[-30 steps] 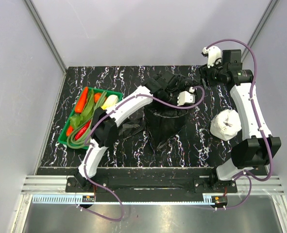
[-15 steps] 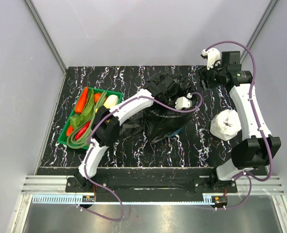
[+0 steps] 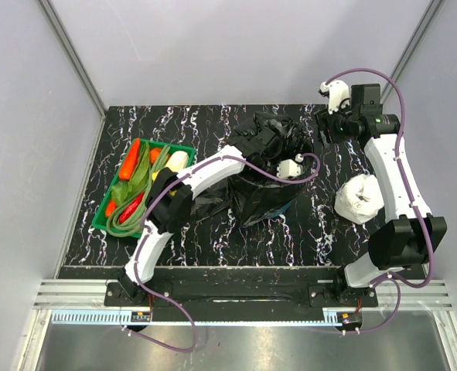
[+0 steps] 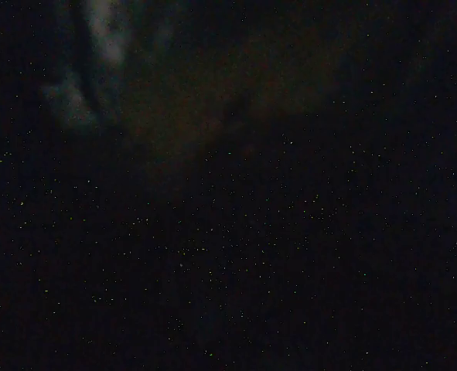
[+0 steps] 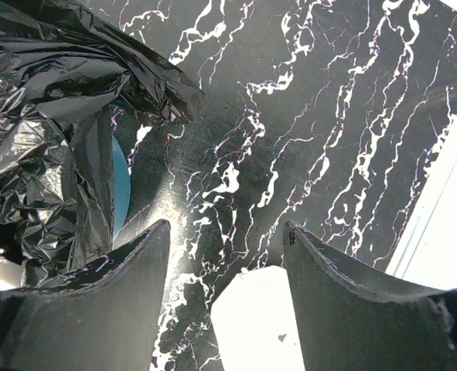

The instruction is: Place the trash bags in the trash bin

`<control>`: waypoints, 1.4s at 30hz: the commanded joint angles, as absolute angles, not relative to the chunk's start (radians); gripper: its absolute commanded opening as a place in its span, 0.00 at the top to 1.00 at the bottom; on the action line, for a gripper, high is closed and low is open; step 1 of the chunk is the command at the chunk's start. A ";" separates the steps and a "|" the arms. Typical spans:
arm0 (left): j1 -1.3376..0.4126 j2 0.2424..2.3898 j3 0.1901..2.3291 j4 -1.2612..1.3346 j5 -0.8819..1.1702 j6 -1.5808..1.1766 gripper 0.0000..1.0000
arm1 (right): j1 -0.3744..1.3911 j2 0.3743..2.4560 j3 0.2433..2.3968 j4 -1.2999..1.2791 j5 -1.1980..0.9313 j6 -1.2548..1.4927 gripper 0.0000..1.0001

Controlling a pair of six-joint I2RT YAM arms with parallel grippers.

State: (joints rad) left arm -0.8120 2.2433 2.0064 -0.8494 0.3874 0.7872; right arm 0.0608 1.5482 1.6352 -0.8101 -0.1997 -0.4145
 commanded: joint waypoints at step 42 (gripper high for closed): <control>-0.857 1.905 1.930 -0.839 0.308 0.772 0.01 | 0.100 1.816 2.310 -1.095 -0.709 -0.428 0.26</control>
State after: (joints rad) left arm -0.8452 1.9972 1.9366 -0.8452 0.3134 0.7742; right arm 0.0700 1.7367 2.2063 -1.0042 -0.5953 -0.4122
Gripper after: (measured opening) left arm 0.988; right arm 0.732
